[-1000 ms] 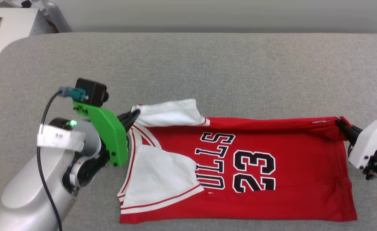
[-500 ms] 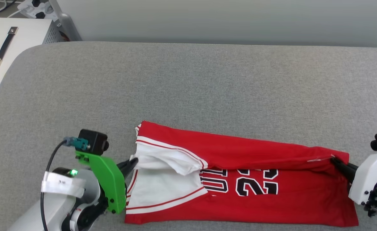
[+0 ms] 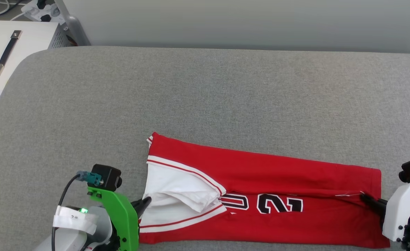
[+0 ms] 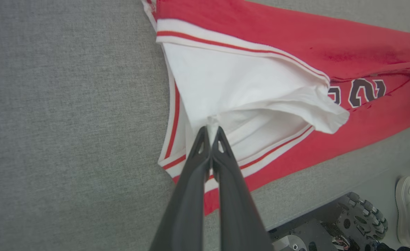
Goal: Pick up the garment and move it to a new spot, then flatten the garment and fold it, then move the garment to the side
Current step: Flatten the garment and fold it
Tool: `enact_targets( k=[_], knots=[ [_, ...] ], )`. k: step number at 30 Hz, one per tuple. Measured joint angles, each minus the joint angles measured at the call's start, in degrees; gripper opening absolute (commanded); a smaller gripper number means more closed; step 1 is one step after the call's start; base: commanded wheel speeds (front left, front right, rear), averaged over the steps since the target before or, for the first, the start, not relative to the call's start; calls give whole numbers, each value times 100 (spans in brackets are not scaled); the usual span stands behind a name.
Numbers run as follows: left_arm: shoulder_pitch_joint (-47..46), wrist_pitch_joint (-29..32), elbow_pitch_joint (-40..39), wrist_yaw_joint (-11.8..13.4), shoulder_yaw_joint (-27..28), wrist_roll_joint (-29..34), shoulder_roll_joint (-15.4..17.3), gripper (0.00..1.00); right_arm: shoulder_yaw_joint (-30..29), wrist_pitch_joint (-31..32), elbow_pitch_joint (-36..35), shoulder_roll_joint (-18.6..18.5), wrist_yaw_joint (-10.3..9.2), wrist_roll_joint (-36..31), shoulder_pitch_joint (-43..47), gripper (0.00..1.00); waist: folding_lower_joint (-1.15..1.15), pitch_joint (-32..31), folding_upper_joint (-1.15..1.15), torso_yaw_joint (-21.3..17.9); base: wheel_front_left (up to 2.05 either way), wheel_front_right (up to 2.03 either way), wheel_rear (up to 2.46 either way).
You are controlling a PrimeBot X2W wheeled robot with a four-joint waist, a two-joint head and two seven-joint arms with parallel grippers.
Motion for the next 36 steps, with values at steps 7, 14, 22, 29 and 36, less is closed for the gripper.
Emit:
enact_targets(
  k=[7, 14, 22, 29, 36],
  knots=[
    [9, -7, 285, -13, -220, 92, -65, 0, 12, 202, -42, 0, 0, -29, 135, 0, 0, 16, 0, -6, 0, 0, 0],
    [5, -218, 794, -179, -393, 233, -327, 57, 59, 151, 64, 80, 0, -260, 136, 100, 0, 84, 0, -47, 0, 0, 0],
    [1, -433, 1055, -255, -404, 297, -458, 100, 212, -31, 104, 122, 2, -243, 110, 100, 0, -9, 0, -57, 0, 0, 0],
    [15, -1004, 844, -118, -104, 292, -465, 100, -199, 236, -147, 151, 1, -82, 179, 100, 0, -277, 0, -82, 0, 0, 0],
    [68, -2109, 494, 134, 256, 606, -491, 100, -1322, 1006, -278, 556, 1, -71, 400, 100, 0, -397, 0, -101, 0, 0, 0]
  ],
)
